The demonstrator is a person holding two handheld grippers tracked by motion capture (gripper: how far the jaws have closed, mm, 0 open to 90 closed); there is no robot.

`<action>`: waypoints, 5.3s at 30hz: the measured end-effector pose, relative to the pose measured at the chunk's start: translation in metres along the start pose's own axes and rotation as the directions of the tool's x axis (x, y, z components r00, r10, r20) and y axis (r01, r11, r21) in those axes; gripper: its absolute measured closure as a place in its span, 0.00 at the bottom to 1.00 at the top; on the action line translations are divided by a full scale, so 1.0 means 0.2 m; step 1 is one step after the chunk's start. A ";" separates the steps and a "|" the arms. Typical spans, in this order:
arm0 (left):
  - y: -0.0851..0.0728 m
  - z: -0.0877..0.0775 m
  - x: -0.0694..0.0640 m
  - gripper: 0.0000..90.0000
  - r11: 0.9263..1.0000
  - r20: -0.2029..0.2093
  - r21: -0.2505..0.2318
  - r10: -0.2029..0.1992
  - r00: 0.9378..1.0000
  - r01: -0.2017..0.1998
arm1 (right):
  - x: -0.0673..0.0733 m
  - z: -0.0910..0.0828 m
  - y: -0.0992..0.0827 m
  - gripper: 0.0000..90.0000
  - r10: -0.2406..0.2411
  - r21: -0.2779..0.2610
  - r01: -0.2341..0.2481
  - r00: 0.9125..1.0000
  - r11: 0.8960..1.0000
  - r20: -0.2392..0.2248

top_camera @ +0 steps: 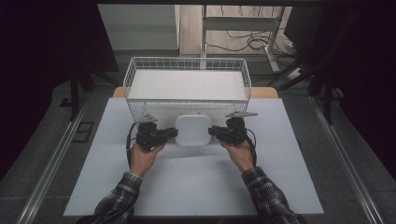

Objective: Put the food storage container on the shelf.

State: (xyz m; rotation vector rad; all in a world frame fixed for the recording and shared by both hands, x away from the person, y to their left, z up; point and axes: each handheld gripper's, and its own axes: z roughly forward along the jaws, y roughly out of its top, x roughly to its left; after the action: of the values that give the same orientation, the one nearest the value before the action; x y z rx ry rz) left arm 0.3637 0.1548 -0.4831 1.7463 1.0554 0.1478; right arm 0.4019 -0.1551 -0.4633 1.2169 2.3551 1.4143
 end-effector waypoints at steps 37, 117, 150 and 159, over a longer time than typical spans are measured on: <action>0.06 0.17 0.14 0.58 0.999 -0.152 -0.047 -0.020 0.988 0.013 | -0.05 0.17 0.05 0.69 -0.025 -0.037 0.029 0.994 0.999 0.110; -0.57 -0.49 -0.13 0.01 0.985 -0.216 -0.002 0.170 0.961 -0.174 | 0.12 0.38 -0.01 0.98 -0.235 0.071 0.234 0.972 0.970 0.018; -0.57 -0.49 -0.12 0.01 0.988 -0.189 0.000 0.151 0.970 -0.153 | 0.15 0.38 0.03 0.74 -0.260 0.060 0.259 0.966 0.964 0.013; -0.57 -0.48 -0.12 0.01 0.988 -0.185 0.003 0.149 0.971 -0.151 | 0.20 0.29 0.00 0.53 -0.263 0.065 0.263 0.965 0.963 -0.011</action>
State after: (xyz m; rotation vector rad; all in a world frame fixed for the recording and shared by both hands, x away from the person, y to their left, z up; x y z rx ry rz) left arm 0.2301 0.2143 -0.5237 1.8289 1.0512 0.4168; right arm 0.4044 -0.0886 -0.4837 0.8738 2.4710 1.2622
